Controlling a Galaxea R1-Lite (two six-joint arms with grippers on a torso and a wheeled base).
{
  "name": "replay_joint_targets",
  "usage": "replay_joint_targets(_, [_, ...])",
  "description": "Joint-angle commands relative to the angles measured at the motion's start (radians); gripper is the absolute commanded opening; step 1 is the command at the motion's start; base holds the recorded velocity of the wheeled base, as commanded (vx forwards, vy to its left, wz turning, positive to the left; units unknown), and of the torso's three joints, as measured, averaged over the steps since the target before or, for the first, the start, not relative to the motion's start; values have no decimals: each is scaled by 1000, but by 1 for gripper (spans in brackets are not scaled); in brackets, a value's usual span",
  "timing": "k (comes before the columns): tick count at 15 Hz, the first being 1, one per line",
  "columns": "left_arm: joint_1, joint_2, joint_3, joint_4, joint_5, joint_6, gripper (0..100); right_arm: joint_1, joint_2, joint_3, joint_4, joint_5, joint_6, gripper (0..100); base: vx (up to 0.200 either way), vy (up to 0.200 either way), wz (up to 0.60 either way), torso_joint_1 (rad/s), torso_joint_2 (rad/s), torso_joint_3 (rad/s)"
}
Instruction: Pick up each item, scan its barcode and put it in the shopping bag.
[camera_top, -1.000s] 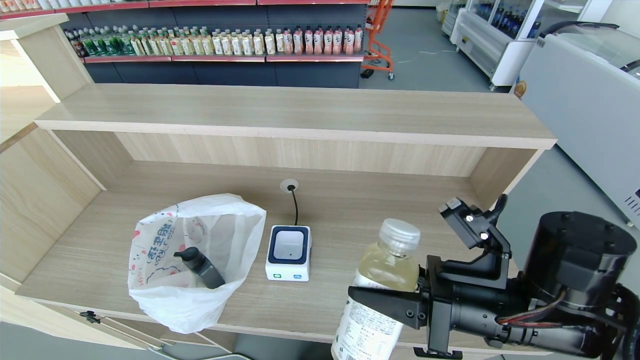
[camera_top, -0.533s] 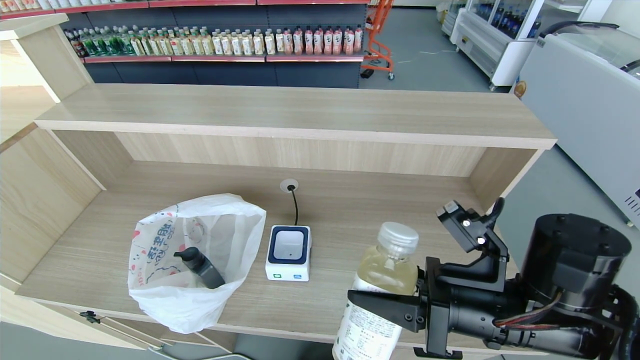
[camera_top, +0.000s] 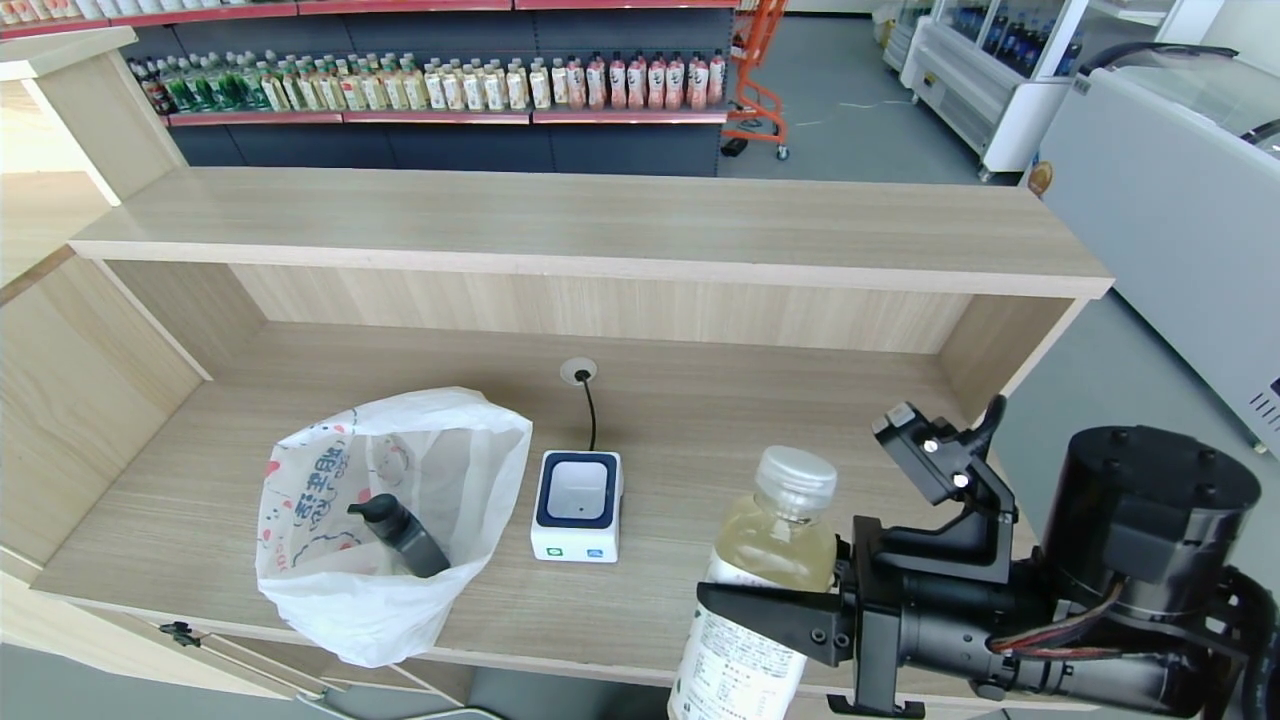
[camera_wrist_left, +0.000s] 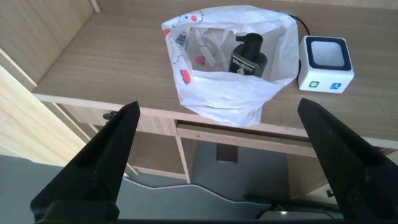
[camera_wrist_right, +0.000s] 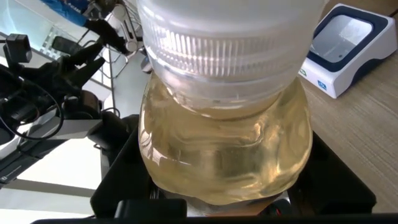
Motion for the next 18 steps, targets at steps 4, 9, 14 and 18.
replay_joint_targets(4, [0,0,0,0,0,0,100,-2,1,-4,0,1,-3,0,0,0,0,0,0,0])
replay_joint_targets(9, [0,0,0,0,0,0,100,-14,1,-10,5,-3,-52,0,0,0,0,0,0,0])
replay_joint_targets(14, [0,0,0,0,0,0,100,-136,-115,-93,238,-194,-501,0,0,0,0,0,0,0])
replay_joint_targets(18, [0,0,0,0,0,0,100,-146,-99,-231,221,-288,-688,0,0,0,0,0,0,0])
